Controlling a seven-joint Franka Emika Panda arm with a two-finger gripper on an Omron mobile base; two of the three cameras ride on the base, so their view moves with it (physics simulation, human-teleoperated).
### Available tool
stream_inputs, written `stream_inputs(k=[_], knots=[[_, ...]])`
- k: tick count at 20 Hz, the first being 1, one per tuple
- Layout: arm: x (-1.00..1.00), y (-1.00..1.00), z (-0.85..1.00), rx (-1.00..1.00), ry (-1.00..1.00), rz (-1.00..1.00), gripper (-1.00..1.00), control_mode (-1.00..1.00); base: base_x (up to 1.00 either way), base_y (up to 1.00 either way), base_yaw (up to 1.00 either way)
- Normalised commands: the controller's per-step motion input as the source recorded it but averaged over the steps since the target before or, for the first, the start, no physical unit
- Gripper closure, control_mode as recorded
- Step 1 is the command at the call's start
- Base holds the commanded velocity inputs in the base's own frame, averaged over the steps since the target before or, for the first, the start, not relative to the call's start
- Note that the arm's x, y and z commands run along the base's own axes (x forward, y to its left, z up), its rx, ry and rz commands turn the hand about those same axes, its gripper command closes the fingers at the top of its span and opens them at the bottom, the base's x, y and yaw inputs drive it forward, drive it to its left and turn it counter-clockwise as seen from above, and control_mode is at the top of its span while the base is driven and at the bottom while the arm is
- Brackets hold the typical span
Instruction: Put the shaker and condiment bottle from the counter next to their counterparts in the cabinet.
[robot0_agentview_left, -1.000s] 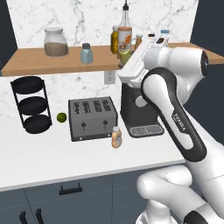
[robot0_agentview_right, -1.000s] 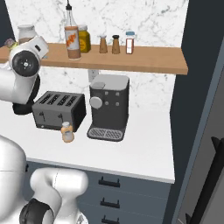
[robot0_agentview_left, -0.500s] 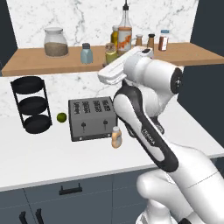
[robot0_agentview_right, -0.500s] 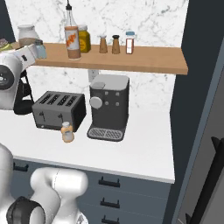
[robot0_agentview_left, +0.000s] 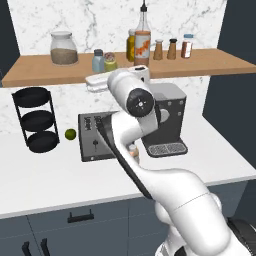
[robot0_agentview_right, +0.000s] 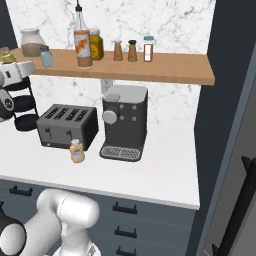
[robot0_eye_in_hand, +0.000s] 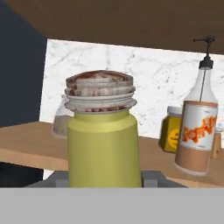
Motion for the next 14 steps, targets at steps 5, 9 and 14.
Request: stream_inputs(k=[5, 9, 14], knots=[[-0.01, 0.10, 0.20, 0.18, 0.16, -0.06, 1.00, -1.00, 0.00, 0.00, 0.00], [0.46, 0.03, 0.00, 0.05, 0.19, 0.01, 1.00, -1.00, 0.00, 0.00, 0.00], [0.26, -0.13, 0.00, 0.09, 0.03, 0.00, 1.00, -1.00, 0.00, 0.00, 0.00]])
